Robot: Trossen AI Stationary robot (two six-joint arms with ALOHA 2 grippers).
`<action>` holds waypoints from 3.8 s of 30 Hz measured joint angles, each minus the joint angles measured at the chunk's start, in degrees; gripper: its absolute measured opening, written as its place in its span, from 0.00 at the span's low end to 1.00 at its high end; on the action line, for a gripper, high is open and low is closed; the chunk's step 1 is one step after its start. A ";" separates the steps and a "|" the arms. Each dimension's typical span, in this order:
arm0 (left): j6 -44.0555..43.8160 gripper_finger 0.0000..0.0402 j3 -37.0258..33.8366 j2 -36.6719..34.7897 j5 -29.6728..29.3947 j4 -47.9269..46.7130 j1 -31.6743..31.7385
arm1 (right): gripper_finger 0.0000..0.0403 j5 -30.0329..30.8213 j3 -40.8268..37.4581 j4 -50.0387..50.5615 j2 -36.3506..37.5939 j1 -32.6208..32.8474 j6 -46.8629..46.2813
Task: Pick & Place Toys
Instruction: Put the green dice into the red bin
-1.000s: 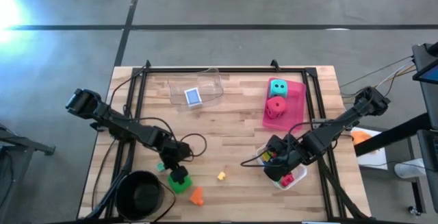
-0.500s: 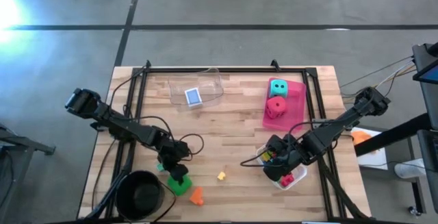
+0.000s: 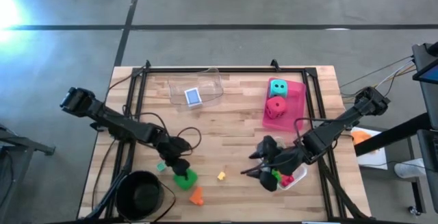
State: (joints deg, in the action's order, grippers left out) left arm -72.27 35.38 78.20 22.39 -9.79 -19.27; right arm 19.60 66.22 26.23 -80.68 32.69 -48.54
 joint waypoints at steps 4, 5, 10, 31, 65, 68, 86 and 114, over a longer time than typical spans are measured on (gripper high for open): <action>0.00 0.41 0.02 -1.92 -1.92 0.35 0.94 | 0.82 0.08 0.01 -4.69 0.00 -0.73 5.05; 0.00 0.40 0.02 -2.22 -2.26 0.53 1.21 | 0.82 0.08 0.00 -5.47 0.00 -0.95 5.80; 0.58 0.34 0.11 -3.93 -3.02 0.87 2.76 | 0.82 0.48 0.00 -8.32 0.00 -1.90 10.03; 4.61 0.31 -0.15 -5.19 -5.74 7.63 8.02 | 0.82 8.63 -2.90 -8.65 -0.56 -4.01 5.16; 3.41 0.27 -0.15 -5.25 -5.66 28.31 11.55 | 0.98 -6.92 -6.45 -20.44 -0.81 -14.72 28.72; 3.41 0.27 -0.15 -5.25 -5.68 28.51 11.56 | 0.98 -12.86 -6.46 -22.60 -0.82 -16.47 30.90; 2.82 0.24 -0.10 -5.25 -5.66 31.23 11.55 | 0.98 -26.21 -6.43 -30.10 -5.97 -21.64 32.77; 3.74 0.23 1.03 -5.19 -4.44 31.61 11.39 | 0.55 -29.38 8.28 -17.88 -17.05 -22.45 36.77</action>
State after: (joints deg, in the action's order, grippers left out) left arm -68.53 36.40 73.01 17.95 21.82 -7.88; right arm -9.78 74.50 8.35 -97.73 10.24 -11.77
